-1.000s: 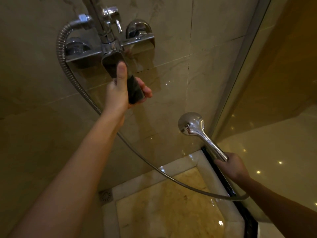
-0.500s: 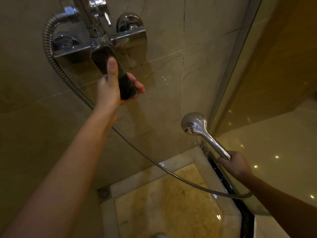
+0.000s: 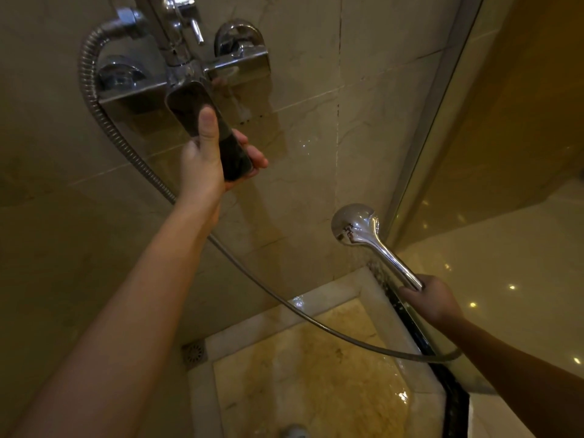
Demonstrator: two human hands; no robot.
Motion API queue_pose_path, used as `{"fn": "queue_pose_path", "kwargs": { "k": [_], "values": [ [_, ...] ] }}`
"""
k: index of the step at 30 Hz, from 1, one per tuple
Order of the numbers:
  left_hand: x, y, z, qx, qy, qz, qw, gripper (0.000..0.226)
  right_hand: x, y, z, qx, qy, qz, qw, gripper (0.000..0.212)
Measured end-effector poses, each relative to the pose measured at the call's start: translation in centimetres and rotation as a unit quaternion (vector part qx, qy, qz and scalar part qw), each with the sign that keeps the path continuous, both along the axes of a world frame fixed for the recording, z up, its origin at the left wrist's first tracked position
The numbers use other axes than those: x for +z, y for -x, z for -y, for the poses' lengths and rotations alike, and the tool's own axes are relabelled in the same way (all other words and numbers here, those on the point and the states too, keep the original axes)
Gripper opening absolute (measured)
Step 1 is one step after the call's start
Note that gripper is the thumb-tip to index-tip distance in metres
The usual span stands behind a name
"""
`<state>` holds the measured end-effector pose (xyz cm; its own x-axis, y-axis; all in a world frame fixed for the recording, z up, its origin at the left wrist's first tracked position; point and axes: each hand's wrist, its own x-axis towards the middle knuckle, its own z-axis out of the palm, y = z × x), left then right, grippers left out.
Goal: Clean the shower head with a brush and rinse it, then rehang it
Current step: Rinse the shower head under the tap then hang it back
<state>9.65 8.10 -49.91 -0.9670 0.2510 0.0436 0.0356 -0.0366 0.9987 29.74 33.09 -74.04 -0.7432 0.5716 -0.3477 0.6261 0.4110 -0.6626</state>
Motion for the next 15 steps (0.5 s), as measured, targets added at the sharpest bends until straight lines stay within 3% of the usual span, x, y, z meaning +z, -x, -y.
{"fn": "queue_pose_path", "kwargs": {
  "k": [15],
  "values": [
    [-0.32,-0.12,0.02,0.002,-0.011,-0.012,1.0,0.043,-0.86,0.12,-0.05,-0.004,0.001,-0.004,1.0,0.01]
  ]
}}
